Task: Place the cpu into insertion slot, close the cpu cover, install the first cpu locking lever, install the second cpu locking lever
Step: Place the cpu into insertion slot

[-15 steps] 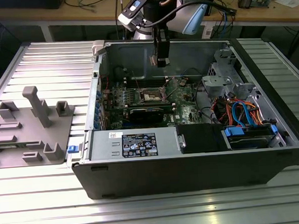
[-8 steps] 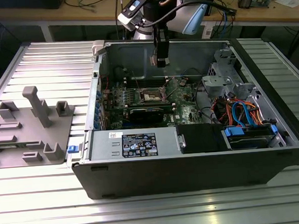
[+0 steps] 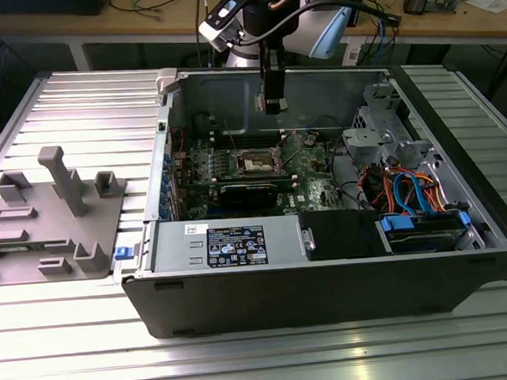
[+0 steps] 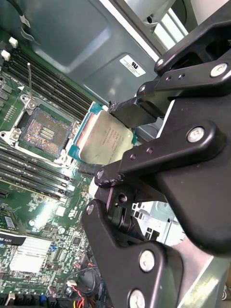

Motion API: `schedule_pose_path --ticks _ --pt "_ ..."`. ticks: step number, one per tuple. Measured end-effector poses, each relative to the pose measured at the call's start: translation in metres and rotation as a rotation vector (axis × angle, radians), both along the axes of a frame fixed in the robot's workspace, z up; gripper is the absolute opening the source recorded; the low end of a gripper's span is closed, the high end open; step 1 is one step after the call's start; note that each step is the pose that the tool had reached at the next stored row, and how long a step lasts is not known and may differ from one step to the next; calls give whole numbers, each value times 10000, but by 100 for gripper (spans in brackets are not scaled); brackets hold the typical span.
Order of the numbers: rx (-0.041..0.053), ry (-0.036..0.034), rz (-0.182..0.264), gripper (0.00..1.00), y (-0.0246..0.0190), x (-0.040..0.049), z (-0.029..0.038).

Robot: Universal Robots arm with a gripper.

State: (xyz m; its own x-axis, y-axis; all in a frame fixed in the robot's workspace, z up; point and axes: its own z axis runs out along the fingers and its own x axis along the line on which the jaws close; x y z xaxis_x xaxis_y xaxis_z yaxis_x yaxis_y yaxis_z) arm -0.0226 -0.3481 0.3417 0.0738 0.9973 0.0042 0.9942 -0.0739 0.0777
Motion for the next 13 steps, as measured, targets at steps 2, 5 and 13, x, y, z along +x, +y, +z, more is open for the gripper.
schedule_pose_path --ticks 2,5,13 --pt "0 1 -101 54 0 0 0" --pt "0 0 -238 54 0 0 0" --pt "-1 0 -540 54 0 0 0"
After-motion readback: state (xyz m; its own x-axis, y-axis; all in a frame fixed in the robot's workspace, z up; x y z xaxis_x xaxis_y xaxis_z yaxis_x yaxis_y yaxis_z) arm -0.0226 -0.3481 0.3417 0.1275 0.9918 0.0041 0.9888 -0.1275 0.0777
